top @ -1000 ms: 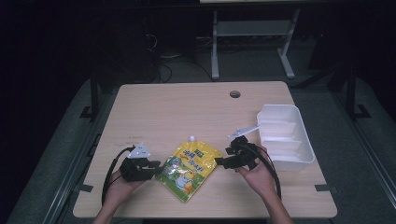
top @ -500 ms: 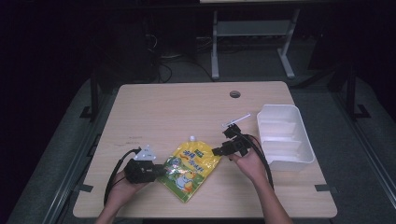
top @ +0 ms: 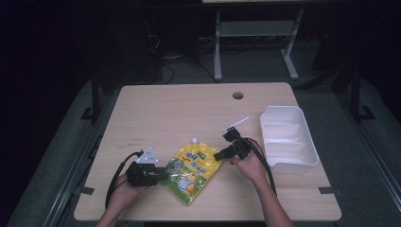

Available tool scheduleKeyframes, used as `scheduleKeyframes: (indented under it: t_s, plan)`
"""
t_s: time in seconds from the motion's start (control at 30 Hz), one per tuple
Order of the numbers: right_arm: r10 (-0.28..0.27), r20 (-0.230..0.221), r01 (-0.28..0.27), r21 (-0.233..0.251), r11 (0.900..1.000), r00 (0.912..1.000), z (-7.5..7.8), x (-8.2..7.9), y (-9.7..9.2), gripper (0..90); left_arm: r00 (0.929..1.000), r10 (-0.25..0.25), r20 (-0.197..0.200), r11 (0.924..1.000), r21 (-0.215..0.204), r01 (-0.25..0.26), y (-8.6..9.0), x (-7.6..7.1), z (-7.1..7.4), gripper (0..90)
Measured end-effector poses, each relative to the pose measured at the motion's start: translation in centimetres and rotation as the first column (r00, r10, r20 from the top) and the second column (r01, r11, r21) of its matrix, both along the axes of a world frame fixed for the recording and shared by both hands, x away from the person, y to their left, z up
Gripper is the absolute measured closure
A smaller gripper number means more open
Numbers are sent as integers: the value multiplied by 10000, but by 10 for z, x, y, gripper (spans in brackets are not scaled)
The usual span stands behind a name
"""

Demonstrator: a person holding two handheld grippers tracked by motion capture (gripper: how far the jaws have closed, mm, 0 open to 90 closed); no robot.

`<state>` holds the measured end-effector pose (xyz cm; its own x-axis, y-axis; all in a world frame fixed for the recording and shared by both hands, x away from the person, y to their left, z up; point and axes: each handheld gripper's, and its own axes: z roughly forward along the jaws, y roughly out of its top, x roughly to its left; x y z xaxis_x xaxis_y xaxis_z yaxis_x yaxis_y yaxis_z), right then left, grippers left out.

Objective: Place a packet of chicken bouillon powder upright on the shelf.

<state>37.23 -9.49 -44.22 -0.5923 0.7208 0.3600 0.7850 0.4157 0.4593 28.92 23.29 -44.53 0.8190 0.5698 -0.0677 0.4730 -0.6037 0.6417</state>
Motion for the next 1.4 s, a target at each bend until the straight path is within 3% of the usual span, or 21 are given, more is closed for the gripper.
scheduleKeyframes:
  t_s: [0.2, 0.4, 0.5, 0.53, 0.8, 0.83, 1.0, 1.1, 1.2, 1.23, 1.27, 1.3, 1.33, 1.4]
  plan:
    - [-12, 96, 10, 286, 9996, 10000, 6, -3, 2, 575, 10000, -12, -13, 10000, -22, 12, 0, 0, 0, 709]
    - [-68, 32, 62, 1497, 9887, 10000, 13, -5, -1, 629, 10000, -27, -39, 10000, -43, 27, 1, 1, -1, 705]
    - [7, -142, 14, 1426, 9898, 9999, 9, -4, 1, 636, 10000, -24, -46, 10000, -59, 24, 1, 1, -1, 705]
    - [105, -269, -74, 1152, 9933, 9996, 3, -3, 6, 637, 10000, -26, -41, 10000, -69, 26, 1, 1, -1, 705]
    - [65, -338, -38, 792, 9969, 9994, -8, -1, 17, 720, 10000, -16, -45, 9999, -134, 16, 1, 1, -1, 702]
    - [60, -347, -34, 761, 9971, 9994, -8, 0, 17, 790, 10000, -19, -54, 9999, -142, 18, 1, 1, -1, 692]
    - [185, -90, -178, 729, 9972, 9998, -3, -3, 19, 845, 9998, 91, 174, 9999, 83, -92, 1, 0, 1, 663]
    - [290, 345, -318, 834, 9960, 9990, 9, -9, 19, 864, 9991, 328, 282, 9992, -225, -322, 6, 0, 4, 610]
    - [372, 668, -441, 1045, 9935, 9971, 19, -13, 17, 873, 9985, 555, 39, 9927, -1075, -548, 15, 3, 6, 550]
    - [391, 775, -477, 1127, 9925, 9962, 23, -15, 16, 874, 9985, 555, 39, 9927, -1075, -548, 15, 3, 6, 508]
    - [440, 877, -541, 1165, 9917, 9952, 27, -16, 16, 874, 9973, 728, 77, 9880, -1373, -710, 18, 3, 7, 462]
    - [440, 877, -541, 1165, 9917, 9952, 27, -16, 16, 874, 9973, 728, 77, 9880, -1373, -710, 18, 3, 7, 446]
    - [498, 1051, -624, 1201, 9908, 9932, 31, -18, 16, 876, 9974, 724, -44, 9836, -1654, -722, 20, 4, 8, 446]
    - [624, 1413, -815, 1333, 9877, 9880, 44, -23, 16, 883, 9968, 796, -91, 9769, -1983, -799, 22, 4, 9, 363]
